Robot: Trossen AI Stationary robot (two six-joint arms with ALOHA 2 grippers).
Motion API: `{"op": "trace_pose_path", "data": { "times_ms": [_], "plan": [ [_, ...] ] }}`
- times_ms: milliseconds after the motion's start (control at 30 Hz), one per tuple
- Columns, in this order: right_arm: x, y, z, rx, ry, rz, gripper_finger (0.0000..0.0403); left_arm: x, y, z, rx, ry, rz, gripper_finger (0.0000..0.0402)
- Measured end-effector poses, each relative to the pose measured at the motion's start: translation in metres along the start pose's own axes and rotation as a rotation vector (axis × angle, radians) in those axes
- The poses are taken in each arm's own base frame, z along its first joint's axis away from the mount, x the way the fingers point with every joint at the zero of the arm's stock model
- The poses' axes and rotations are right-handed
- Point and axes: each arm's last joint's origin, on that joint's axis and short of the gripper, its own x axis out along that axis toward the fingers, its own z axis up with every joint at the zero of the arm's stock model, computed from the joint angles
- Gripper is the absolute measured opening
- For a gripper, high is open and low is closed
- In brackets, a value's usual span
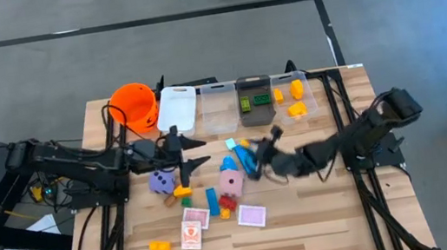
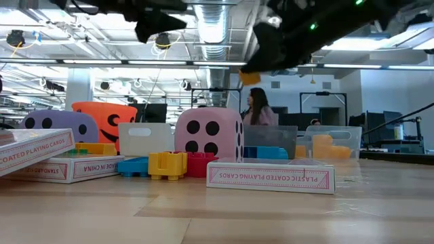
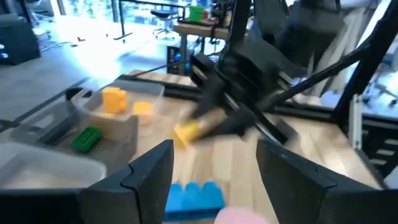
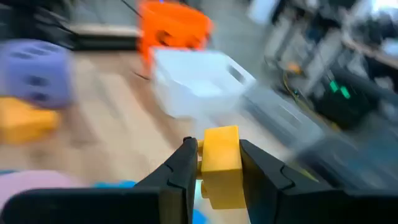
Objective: Pick & Place Toys
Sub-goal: Put the small yellow game piece into the black bin, then put the small blue game piece into the black bin
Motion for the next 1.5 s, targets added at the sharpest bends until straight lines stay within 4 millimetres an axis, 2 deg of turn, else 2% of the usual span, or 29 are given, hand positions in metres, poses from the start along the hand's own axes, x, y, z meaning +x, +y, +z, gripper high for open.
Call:
{"op": "trace_pose_path", "data": {
  "times_ms": [200, 333, 467, 600, 867, 1000, 1233, 1500],
  "plan": [
    [0.024, -0.062, 0.008, 0.034, 0.128, -0.117, 0.0096, -0.01, 0.006, -0.013, 0.006, 0.008, 0.049, 0.0219],
    [0.04, -0.096, 0.01, 0.093, 0.176, -0.15, 0.0096, -0.014, 0.009, -0.023, 0.009, 0.024, 0.057, 0.0219],
    [0.053, -0.116, 0.006, 0.141, 0.203, -0.19, 0.0103, -0.015, 0.011, -0.025, 0.009, 0.029, 0.097, 0.0215],
    [0.063, -0.124, 0.0, 0.243, 0.23, -0.174, 0.0126, -0.015, 0.011, -0.027, 0.012, 0.041, 0.1, 0.0214],
    [0.075, -0.122, -0.013, 0.228, 0.289, -0.162, 0.0224, -0.015, 0.011, -0.027, 0.013, 0.05, 0.101, 0.0212],
    [0.073, -0.113, -0.015, 0.206, 0.3, -0.1, 0.0263, -0.015, 0.011, -0.027, 0.013, 0.05, 0.101, 0.021],
    [0.05, -0.071, -0.01, 0.137, 0.278, 0.084, 0.027, -0.015, 0.011, -0.027, 0.015, 0.049, 0.101, 0.021],
    [0.016, -0.029, -0.009, 0.24, 0.255, 0.191, 0.0271, -0.015, 0.009, -0.028, -0.013, 0.049, 0.091, 0.0208]
  ]
}}
